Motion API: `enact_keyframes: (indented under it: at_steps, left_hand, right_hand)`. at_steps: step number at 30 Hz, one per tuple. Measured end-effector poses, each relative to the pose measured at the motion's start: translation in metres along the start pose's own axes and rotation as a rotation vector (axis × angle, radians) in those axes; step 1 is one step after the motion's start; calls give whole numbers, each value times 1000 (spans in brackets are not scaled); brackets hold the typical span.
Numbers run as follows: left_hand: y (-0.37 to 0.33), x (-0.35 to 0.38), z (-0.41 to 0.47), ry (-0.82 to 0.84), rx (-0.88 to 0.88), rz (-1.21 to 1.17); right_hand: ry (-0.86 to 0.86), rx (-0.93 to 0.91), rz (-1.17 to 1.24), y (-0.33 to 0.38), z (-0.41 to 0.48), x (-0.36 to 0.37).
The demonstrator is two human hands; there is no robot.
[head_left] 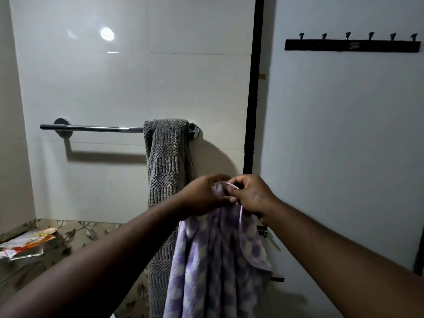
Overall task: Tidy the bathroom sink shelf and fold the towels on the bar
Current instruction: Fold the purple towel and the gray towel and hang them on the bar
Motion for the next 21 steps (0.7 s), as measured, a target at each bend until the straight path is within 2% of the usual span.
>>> enact_keyframes:
  at_steps: [3,5,7,10,13,17,21]
  left_hand:
    - [6,-6,4,-105,-27,61]
    - [17,-15,2,-172,-80,93]
    - [25,-25,-1,-241,-118,107]
    - [38,-39,-3,-326,-201,85]
    - [47,-46,-4,-371,-255,98]
    - [55,-50,-5,-384,-300,119]
    - [59,-55,-7,-400,-324,140]
  right_hand:
    - [35,50,165,2,0,3]
    - [52,68,156,-2,-1,-4]
    - [87,68,3,-7,-2,-11]
    - [71,17,-379,-13,-4,-21]
    - [-54,-35,-453,-12,-4,-37]
    - [-147,-19,-303,-16,-6,-54]
    - [-96,76,19,-29,-7,-56]
Point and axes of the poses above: each hand's wrist, its own z-axis towards the middle knuckle, its own x-axis out of the palm, y = z × x, the point moved 8 cm from there along z, towards the middle knuckle, and after that the axes turned 3 degrees about -x, right-handed, at the moved point
